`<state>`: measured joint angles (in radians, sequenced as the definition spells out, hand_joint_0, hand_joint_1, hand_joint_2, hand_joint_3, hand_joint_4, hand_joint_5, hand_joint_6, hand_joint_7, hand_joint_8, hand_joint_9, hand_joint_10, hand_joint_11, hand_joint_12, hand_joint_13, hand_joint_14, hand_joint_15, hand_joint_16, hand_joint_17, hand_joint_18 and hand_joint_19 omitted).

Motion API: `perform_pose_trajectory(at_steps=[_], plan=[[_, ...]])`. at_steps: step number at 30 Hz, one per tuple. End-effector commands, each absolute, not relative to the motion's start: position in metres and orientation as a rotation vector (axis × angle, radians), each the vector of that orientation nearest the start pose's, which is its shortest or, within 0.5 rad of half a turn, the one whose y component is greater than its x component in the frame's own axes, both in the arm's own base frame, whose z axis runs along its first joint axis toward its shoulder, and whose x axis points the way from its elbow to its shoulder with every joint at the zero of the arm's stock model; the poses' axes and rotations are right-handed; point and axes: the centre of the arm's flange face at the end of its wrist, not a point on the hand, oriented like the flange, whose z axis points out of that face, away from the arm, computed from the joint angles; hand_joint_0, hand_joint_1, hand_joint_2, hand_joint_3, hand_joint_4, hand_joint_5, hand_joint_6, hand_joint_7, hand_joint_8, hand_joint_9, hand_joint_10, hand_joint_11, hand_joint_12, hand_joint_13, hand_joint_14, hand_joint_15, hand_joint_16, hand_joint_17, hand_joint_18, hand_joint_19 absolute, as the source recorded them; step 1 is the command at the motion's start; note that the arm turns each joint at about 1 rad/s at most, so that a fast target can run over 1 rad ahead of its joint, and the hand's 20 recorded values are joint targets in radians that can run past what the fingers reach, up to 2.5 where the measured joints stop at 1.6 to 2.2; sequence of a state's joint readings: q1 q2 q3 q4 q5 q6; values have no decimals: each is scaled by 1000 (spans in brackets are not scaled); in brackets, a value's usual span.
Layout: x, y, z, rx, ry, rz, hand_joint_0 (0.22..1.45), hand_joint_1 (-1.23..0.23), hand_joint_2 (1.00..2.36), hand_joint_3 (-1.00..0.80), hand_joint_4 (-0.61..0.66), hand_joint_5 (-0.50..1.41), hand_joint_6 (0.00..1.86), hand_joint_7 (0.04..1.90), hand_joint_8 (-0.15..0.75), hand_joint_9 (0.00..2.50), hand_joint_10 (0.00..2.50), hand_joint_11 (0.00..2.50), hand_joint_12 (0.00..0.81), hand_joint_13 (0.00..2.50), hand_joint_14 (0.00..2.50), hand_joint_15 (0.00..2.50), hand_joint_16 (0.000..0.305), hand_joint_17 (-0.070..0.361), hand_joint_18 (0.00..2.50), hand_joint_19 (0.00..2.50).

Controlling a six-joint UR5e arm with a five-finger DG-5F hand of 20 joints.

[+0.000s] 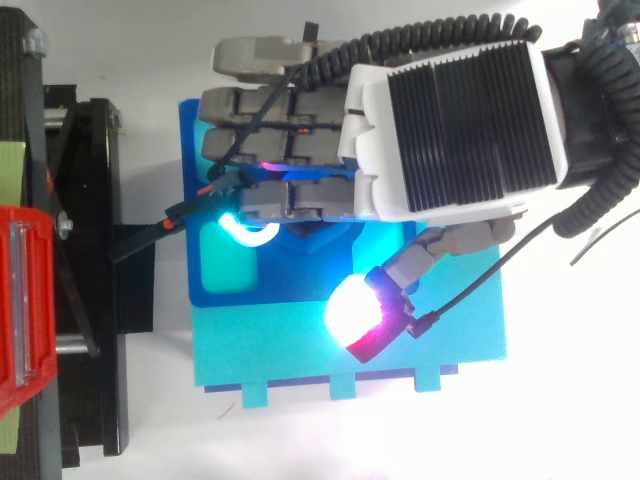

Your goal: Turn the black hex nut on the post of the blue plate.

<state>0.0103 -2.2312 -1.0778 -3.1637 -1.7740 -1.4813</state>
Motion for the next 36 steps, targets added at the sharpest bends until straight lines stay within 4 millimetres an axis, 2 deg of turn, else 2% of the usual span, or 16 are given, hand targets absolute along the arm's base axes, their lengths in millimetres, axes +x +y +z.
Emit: perform_pose_trajectory(at_steps=[1,36], plan=[[725,-108,317,-82,1759,255,486,-392,1000,-500,259,-175,502,901,299,388,1,0,384,127,1,0,48,109,0,178],[714,-147,318,-120,1753,291,486,-397,1000,-500,257,-175,503,899,299,387,0,0,384,131,0,0,48,109,0,175]])
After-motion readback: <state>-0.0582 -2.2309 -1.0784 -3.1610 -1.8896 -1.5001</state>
